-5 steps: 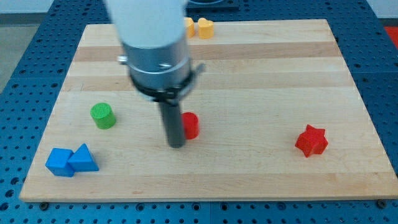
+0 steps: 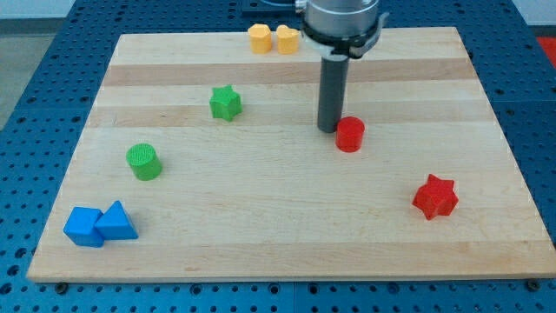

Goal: Drag the green blocks towards the center right corner

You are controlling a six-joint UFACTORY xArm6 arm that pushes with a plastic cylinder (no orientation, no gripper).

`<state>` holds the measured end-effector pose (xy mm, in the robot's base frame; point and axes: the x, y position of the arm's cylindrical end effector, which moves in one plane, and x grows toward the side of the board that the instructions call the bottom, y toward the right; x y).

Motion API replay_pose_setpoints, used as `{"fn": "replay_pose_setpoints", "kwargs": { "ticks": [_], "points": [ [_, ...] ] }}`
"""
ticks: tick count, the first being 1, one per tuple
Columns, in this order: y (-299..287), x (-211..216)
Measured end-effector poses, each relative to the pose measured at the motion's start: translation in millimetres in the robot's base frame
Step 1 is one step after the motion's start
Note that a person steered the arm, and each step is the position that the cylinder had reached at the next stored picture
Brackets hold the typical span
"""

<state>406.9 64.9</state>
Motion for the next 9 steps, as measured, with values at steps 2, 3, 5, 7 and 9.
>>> {"fn": "replay_pose_setpoints", "kwargs": {
  "ticks": [2,3,5,7,9],
  "points": [
    [57,94],
    [62,100],
    [25,98],
    [-167,94],
    [-271,90]
  ]
}}
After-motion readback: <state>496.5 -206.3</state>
